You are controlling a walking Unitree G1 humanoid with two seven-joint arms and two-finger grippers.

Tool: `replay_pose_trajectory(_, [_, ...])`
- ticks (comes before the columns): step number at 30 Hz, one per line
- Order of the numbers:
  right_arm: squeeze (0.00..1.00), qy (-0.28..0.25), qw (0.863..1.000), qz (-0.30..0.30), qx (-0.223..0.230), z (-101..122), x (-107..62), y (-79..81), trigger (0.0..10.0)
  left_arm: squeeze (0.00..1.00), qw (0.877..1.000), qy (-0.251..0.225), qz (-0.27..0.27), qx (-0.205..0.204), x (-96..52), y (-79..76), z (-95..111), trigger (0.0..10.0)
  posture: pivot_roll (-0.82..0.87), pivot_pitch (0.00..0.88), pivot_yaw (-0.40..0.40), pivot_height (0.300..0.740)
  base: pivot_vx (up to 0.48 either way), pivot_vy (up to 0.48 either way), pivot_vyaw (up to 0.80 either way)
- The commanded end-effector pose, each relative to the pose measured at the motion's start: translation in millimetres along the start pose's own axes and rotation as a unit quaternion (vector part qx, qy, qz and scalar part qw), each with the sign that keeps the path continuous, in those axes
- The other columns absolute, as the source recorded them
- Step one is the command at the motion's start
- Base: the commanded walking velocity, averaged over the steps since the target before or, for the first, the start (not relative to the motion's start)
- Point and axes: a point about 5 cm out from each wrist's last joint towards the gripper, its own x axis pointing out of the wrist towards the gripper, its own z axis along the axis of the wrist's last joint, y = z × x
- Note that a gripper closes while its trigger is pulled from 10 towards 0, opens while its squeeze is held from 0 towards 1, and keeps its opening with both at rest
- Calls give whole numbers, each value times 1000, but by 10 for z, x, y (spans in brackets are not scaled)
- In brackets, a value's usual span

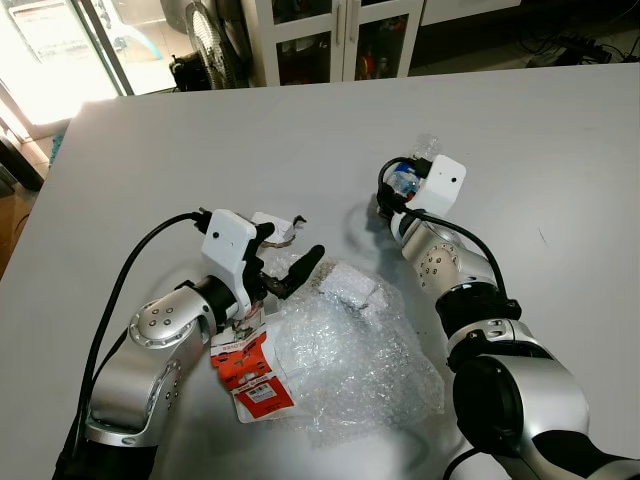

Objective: Picking trash to rubbish bin

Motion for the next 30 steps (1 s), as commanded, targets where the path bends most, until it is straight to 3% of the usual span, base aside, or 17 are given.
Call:
replay_pose_trajectory(1, [0, 182, 980, -74, 9, -849, -109, -381, 0, 0, 1000, -1, -14, 0, 1, -36, 18, 10000, 170, 235, 54, 740, 0, 0, 0])
replay_pose_trajectory(19, [0, 161, 984, -75, 0, -784, -93, -407, 0, 0, 1000, 4, -12, 9, 29, -9, 12, 10000, 170, 218, 62, 740, 0, 0, 0])
replay_pose_trajectory(20, [0, 153, 986, -73, -9, -761, -87, -398, 5255, 0, 1000, 4, -11, 11, 29, -7, 12, 10000, 170, 218, 62, 740, 0, 0, 0])
replay_pose_trajectory(21, [0, 148, 986, -71, -15, -745, -83, -392, 5255, 0, 1000, 4, -10, 12, 31, -5, 10, 10000, 171, 206, 64, 740, 0, 0, 0])
replay_pose_trajectory(22, [0, 133, 989, -65, -27, -706, -74, -360, 10000, 0, 1000, 3, -5, 14, 31, -1, 9, 10000, 171, 206, 64, 740, 0, 0, 0])
replay_pose_trajectory(26, [0, 121, 990, -62, -46, -677, -69, -331, 10000, 0, 1000, -2, 11, 19, 38, 16, 3, 10000, 168, 190, 66, 740, 0, 0, 0])
replay_pose_trajectory(30, [0, 77, 991, -54, -93, -575, -58, -282, 10000, 0, 1000, -15, 21, 17, 51, 32, 23, 10000, 165, 183, 63, 740, 0, 0, 0])
